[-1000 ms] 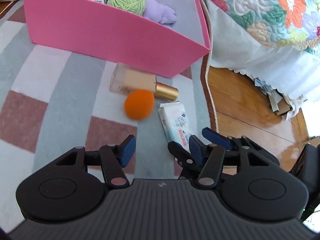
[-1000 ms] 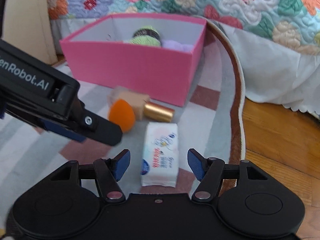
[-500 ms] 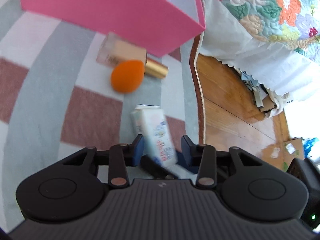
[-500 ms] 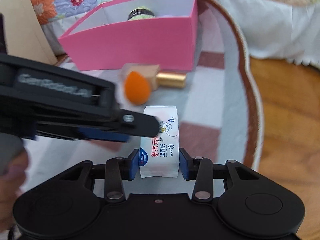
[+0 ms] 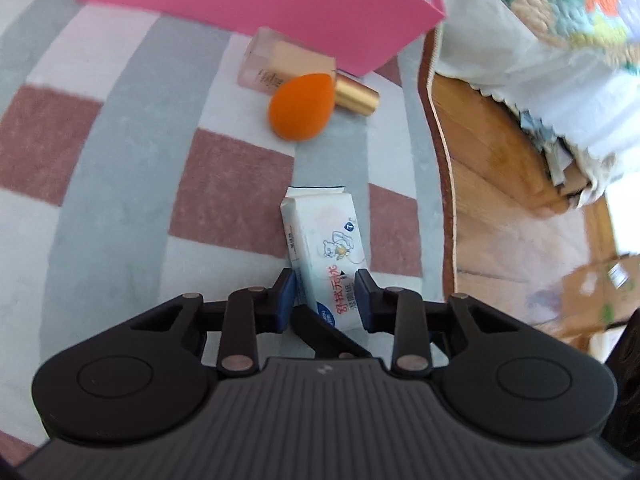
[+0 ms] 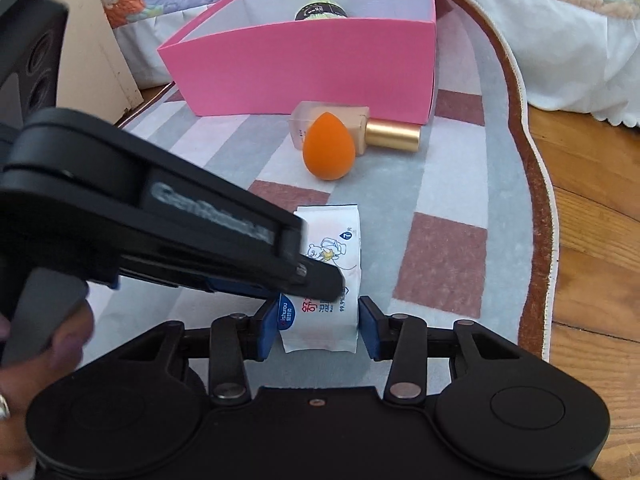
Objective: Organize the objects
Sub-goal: 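Close the left tool on the white tissue pack, then lift the tissue pack with the left tool and carry it into the box, then lower the tissue pack beside the wipes and open the left tool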
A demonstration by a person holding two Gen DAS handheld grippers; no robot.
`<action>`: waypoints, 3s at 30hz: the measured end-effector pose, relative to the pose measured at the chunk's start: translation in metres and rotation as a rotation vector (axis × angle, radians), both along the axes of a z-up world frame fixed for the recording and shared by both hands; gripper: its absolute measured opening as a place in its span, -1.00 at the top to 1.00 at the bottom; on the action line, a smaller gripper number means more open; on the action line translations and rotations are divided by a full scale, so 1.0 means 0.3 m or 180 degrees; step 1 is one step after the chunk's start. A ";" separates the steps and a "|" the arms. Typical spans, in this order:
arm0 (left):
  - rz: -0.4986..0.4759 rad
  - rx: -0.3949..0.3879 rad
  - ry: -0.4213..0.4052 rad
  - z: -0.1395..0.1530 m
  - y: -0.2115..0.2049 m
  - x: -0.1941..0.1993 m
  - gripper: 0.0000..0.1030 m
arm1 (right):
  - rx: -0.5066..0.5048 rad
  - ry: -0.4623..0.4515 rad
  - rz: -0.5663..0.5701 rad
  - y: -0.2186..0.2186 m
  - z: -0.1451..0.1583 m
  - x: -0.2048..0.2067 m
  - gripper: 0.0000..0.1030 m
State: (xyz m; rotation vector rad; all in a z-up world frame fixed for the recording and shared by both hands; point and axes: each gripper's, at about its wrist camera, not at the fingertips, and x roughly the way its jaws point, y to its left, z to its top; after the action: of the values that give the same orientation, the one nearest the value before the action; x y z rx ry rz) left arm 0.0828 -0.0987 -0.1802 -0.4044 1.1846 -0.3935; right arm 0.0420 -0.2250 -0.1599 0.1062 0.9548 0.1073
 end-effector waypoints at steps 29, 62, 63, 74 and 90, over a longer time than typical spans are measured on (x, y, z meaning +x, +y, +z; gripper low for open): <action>0.0256 -0.0054 -0.0627 0.549 0.243 -0.157 0.41 | -0.0330 -0.0646 0.0792 0.219 0.513 -0.059 0.10; 0.0593 -0.0305 0.0264 0.502 0.348 0.637 0.42 | -0.0043 0.0076 0.1424 0.099 0.524 0.761 0.11; 0.0607 -0.0308 0.0318 0.477 0.346 0.656 0.42 | 0.0001 0.0130 0.1430 0.091 0.497 0.784 0.11; 0.0674 -0.0150 0.0786 0.255 0.321 0.816 0.42 | 0.0236 0.0600 0.1412 0.052 0.277 0.955 0.11; 0.0736 0.0157 0.0884 0.158 0.313 0.884 0.42 | 0.0242 0.0945 0.1542 0.071 0.135 1.048 0.11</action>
State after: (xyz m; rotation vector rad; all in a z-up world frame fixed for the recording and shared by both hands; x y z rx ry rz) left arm 0.3481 -0.0048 -0.1328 -0.5596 1.3963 -0.1087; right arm 0.3563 -0.2038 -0.1196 -0.0431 1.2594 0.5878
